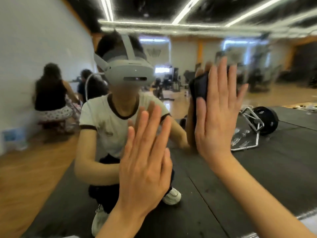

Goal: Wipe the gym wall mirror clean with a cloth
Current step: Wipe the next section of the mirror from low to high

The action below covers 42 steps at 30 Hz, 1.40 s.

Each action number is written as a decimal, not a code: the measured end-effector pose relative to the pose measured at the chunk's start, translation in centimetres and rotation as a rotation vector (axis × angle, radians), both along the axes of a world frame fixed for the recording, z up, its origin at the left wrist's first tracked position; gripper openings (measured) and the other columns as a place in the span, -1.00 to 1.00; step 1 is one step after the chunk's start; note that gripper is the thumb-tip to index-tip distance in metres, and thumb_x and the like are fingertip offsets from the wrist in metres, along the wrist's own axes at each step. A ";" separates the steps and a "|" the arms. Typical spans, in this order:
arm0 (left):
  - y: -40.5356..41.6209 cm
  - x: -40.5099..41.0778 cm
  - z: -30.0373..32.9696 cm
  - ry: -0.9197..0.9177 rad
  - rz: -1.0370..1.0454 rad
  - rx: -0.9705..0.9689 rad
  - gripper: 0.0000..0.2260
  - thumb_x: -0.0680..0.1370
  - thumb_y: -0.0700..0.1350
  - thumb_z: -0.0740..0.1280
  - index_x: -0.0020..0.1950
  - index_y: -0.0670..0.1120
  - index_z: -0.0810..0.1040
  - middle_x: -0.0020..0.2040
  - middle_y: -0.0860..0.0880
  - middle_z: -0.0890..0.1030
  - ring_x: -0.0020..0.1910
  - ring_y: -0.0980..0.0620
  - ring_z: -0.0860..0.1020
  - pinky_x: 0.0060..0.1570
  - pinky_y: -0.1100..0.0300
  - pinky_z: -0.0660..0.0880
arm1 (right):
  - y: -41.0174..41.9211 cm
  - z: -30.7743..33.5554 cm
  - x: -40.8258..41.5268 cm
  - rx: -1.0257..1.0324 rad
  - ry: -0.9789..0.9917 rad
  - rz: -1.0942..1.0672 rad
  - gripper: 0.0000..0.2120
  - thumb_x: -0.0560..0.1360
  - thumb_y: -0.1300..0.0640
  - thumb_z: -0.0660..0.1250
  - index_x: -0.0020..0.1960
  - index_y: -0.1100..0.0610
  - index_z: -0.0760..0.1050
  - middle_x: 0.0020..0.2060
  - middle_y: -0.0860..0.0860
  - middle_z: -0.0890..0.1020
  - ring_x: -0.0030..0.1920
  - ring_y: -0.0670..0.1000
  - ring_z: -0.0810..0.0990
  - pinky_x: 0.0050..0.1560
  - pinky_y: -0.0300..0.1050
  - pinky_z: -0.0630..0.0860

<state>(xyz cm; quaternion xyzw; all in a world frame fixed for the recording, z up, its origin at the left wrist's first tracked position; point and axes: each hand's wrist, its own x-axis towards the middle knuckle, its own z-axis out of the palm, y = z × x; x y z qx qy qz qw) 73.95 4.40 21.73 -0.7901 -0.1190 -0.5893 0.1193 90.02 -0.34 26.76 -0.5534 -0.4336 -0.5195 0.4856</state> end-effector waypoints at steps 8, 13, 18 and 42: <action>-1.2 4.5 1.1 0.099 -0.011 0.035 -0.48 0.66 -0.19 0.07 0.63 -0.18 0.07 0.65 -0.14 0.10 0.64 -0.06 0.03 0.61 0.01 -0.07 | -2.4 -6.4 2.4 -0.149 -0.041 -0.060 -0.51 0.73 0.02 -0.10 0.61 0.16 0.04 0.64 0.00 -0.04 0.62 0.02 -0.10 0.59 0.03 -0.25; -1.3 5.2 0.9 0.104 0.138 0.056 -0.45 0.65 -0.15 0.08 0.64 -0.20 0.07 0.65 -0.13 0.05 0.64 -0.05 -0.02 0.61 0.03 -0.12 | -1.9 -0.5 3.8 -0.017 0.045 0.002 -0.49 0.70 0.09 -0.02 0.59 0.27 0.06 0.58 0.20 0.14 0.61 0.10 -0.02 0.58 0.08 -0.23; -1.4 5.5 0.9 0.100 0.234 0.088 -0.47 0.66 -0.14 0.06 0.63 -0.22 0.11 0.64 -0.15 0.06 0.64 -0.06 -0.02 0.61 0.04 -0.12 | -4.2 -13.2 4.6 -0.184 -0.043 -0.116 -0.48 0.74 0.04 -0.07 0.65 0.10 -0.09 0.64 -0.01 -0.10 0.63 0.05 -0.09 0.60 0.09 -0.19; -1.2 6.0 0.5 0.076 0.366 0.140 -0.44 0.63 -0.15 0.07 0.62 -0.24 0.06 0.66 -0.03 -0.10 0.64 -0.02 -0.07 0.60 0.06 -0.13 | -9.1 -6.7 17.3 -0.286 -0.453 -0.185 -0.46 0.73 0.07 0.04 0.65 0.10 -0.04 0.64 -0.02 -0.05 0.63 0.03 -0.02 0.59 0.06 -0.15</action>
